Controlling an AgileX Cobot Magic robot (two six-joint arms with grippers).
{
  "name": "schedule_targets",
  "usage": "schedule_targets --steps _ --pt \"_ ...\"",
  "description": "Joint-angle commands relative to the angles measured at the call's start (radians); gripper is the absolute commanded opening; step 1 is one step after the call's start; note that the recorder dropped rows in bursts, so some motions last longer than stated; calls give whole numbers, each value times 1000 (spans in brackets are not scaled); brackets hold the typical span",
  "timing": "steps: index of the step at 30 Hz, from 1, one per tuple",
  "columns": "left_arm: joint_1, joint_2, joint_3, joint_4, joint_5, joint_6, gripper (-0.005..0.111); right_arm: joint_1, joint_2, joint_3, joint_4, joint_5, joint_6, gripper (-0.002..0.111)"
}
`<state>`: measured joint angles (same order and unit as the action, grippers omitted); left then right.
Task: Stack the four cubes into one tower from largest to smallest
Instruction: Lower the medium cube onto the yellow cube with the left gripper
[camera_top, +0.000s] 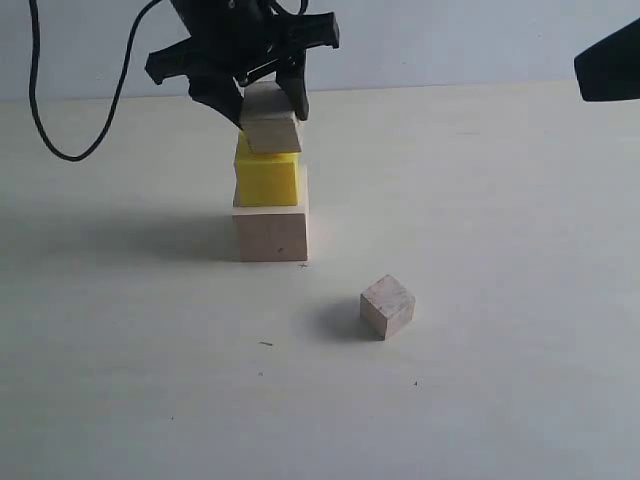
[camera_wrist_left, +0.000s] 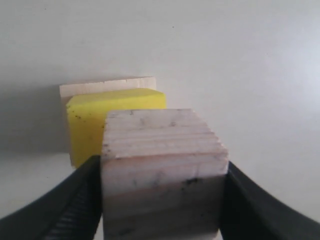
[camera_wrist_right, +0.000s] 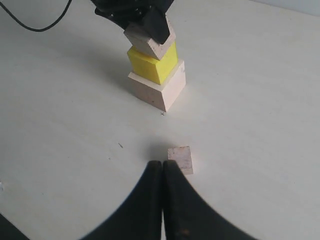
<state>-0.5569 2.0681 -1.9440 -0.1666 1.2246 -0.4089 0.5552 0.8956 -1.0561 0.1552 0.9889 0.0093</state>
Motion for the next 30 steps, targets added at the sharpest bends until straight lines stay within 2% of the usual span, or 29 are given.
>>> schedule_targets --steps 1,7,30 --pt "-2 -32 -10 38 -4 -16 0 -4 -4 4 -14 -12 -9 0" --pt "-2 -51 -10 68 -4 -39 0 -4 -4 4 -28 -14 -9 0" --pt "-2 -17 15 32 -4 -48 0 -4 -4 4 -28 -12 -9 0"
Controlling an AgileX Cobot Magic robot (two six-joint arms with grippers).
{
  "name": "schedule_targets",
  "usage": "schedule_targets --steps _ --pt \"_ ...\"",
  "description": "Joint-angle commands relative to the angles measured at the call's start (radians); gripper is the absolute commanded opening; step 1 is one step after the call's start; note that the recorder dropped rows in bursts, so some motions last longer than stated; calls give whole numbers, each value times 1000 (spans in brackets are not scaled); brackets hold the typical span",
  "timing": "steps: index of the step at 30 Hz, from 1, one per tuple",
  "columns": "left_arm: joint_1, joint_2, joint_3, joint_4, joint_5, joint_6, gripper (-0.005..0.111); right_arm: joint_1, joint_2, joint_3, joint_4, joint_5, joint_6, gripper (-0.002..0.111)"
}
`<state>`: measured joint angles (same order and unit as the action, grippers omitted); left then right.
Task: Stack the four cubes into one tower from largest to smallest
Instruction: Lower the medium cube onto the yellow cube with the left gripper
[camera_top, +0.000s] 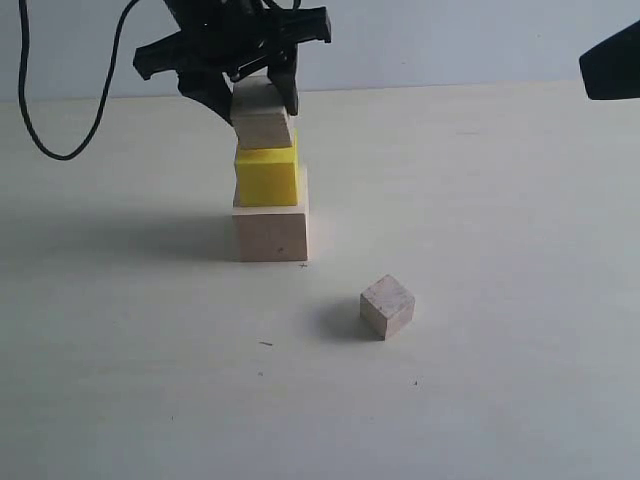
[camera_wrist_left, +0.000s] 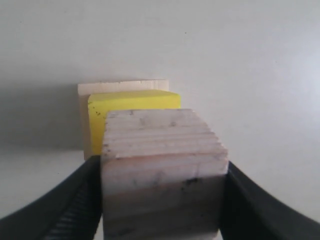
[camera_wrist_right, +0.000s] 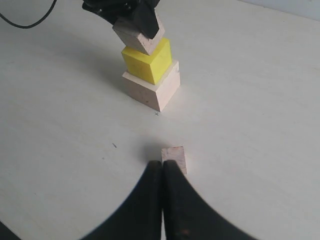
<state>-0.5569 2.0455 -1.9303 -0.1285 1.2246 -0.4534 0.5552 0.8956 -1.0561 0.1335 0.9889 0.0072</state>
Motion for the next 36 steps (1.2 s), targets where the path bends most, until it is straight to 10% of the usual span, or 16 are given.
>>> schedule_targets --steps 1,14,25,36 --pt "-2 7 1 -6 -4 -4 0 -4 -4 4 -6 -12 -7 0" --pt "-2 6 1 -2 -4 7 2 -4 -4 4 -6 -12 -7 0" --pt "-2 6 1 -2 -4 7 51 -4 -4 4 -6 -12 -7 0" --pt "-2 6 1 -2 -4 8 54 -4 -4 4 -6 8 -7 0"
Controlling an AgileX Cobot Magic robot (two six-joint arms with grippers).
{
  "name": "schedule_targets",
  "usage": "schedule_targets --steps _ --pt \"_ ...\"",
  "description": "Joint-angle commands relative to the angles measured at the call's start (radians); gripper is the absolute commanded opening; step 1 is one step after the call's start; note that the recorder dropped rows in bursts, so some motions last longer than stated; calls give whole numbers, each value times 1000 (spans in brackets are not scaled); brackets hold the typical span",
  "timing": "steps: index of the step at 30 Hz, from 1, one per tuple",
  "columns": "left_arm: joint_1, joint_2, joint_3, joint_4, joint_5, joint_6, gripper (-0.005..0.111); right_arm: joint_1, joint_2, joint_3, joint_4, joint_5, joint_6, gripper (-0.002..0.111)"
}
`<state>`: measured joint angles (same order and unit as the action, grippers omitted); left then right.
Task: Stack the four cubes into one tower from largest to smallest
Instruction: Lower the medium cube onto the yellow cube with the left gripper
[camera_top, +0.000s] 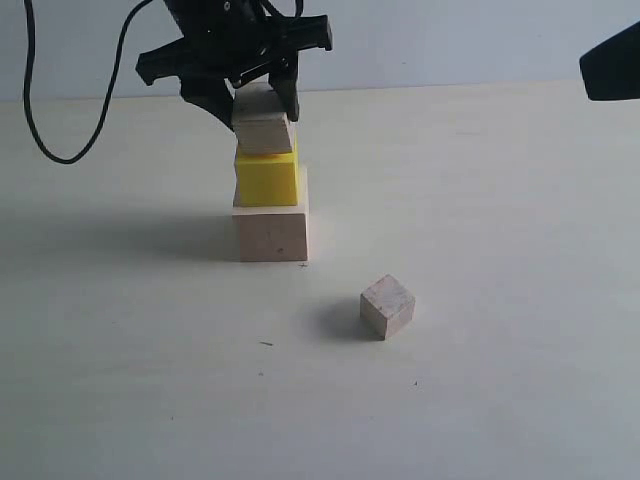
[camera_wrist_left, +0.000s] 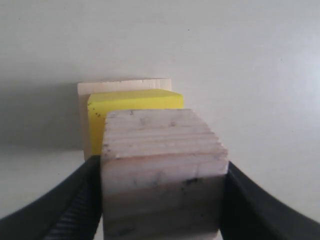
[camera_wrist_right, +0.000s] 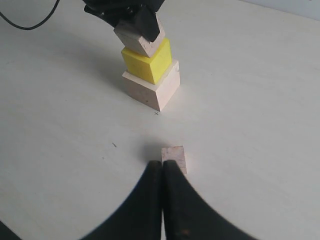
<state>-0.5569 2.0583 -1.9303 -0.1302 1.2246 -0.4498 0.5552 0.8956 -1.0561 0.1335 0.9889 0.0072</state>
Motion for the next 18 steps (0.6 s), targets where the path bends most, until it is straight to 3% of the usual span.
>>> schedule_targets --steps 1,14,18 --pt "-2 -7 1 0 -4 4 54 -4 -4 4 -6 10 -7 0" --pt "-1 -7 1 -2 -4 5 55 -4 -4 4 -6 10 -7 0" --pt "-1 -7 1 -2 -4 -8 72 -4 -4 4 -6 10 -7 0"
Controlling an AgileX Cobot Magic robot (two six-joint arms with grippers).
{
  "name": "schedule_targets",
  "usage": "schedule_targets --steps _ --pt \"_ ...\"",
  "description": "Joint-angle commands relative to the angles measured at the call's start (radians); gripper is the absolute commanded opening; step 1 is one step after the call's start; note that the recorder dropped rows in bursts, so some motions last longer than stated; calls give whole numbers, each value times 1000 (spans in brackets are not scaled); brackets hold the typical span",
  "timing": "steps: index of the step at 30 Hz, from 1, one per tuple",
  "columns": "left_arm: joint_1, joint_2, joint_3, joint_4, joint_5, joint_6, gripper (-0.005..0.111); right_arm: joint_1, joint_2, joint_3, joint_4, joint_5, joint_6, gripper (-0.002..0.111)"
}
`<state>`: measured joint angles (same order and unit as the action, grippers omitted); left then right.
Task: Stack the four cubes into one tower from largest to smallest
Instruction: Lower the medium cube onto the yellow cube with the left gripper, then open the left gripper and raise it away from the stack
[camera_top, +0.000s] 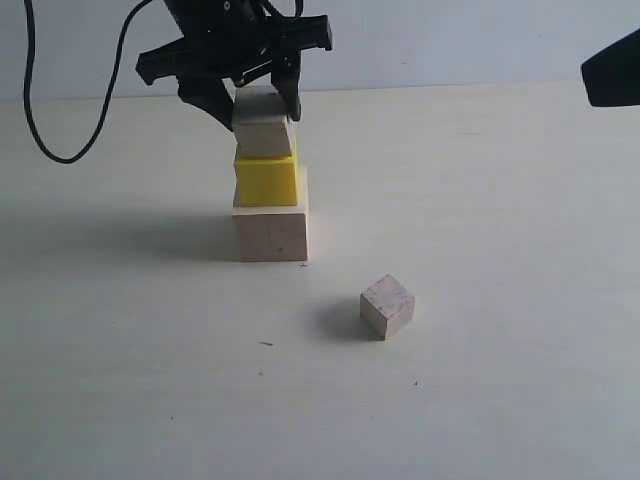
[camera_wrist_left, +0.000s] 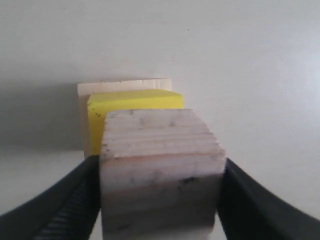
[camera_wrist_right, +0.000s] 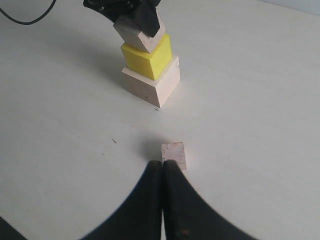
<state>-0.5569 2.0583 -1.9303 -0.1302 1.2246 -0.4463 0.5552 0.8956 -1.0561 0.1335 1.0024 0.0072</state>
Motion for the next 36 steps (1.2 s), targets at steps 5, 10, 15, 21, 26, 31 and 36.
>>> schedule_targets --steps 5,10,15,21,26,31,36 --pt "-1 -7 1 -2 -4 -11 73 -4 -4 4 -6 -3 -15 0" --pt "-1 -7 1 -2 -4 -11 73 -4 -4 4 -6 -3 -15 0" --pt "-1 -9 1 -2 -4 -11 72 -4 -4 4 -13 -3 -15 0" --pt "-1 -48 1 -4 -4 -11 72 -4 -4 4 -13 -7 -15 0" --pt "-1 -96 1 -5 -4 -11 72 -4 -4 4 -13 -10 -15 0" --pt "-1 -159 1 -9 -4 0 72 -4 -4 4 -13 -10 -15 0" --pt "-1 -239 1 -26 -4 29 44 -4 -4 4 -15 -10 -15 0"
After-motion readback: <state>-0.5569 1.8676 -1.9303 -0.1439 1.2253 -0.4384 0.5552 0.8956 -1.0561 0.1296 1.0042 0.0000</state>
